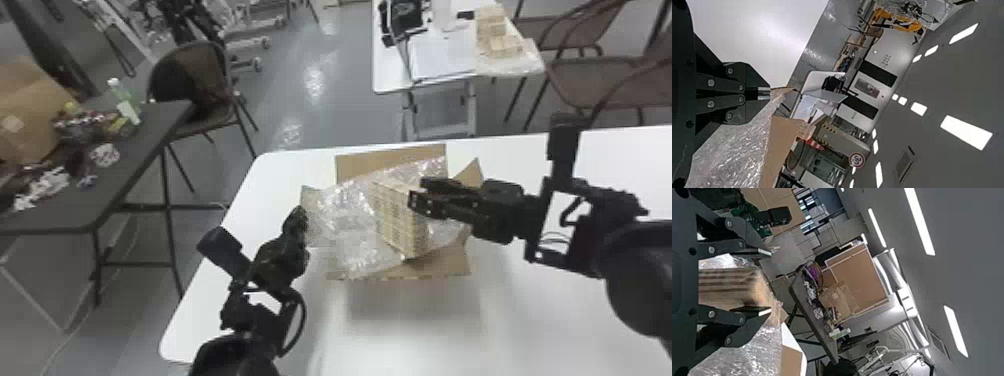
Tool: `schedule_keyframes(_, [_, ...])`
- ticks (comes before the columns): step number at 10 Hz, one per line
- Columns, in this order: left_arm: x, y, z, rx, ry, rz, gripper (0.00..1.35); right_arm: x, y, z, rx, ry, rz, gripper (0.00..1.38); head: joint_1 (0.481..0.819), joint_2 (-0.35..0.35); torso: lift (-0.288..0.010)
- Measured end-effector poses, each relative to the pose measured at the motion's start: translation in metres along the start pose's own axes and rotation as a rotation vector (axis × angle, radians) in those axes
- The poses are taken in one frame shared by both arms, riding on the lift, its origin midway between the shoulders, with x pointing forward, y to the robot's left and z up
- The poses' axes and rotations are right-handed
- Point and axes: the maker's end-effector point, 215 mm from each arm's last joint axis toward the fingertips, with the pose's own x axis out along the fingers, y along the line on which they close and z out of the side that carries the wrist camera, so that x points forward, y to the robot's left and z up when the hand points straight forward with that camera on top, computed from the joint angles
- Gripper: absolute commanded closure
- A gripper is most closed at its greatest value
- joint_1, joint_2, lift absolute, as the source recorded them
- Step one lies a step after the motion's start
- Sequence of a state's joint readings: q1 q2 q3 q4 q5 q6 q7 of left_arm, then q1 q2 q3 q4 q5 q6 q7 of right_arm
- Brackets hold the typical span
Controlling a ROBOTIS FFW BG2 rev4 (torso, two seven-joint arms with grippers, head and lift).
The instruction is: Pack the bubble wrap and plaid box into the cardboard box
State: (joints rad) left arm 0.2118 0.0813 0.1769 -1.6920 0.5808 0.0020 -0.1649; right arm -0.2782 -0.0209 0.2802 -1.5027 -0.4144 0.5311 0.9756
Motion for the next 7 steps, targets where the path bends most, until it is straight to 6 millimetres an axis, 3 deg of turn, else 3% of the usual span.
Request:
schedule_keyframes(1, [0.0,0.0,0.001,-0.002,-0.002,0.001,1.21,0.001,0.0,-0.001,-0.003,0.004,0.0,0.13,0.695,0.35,-0.119])
schedule_keyframes(4, [-0.001,0.006,0.006,0.0,-0.013,0.009,1.21,-0.008,-0.009,0.014,-0.068,-0.035,-0.055,0.1,0.693,0.35,-0.119])
schedule_keyframes(5, [-0.002,0.007,0.007,0.001,-0.015,0.011,1.21,-0.026,-0.024,0.017,-0.123,-0.046,-0.133,0.1,0.693,0.35,-0.119])
schedule_keyframes(7, [-0.005,0.013,0.009,0.005,-0.023,0.022,1.21,-0.09,-0.056,0.016,-0.251,-0.091,-0.344,0.1,0.695,0.336,-0.119])
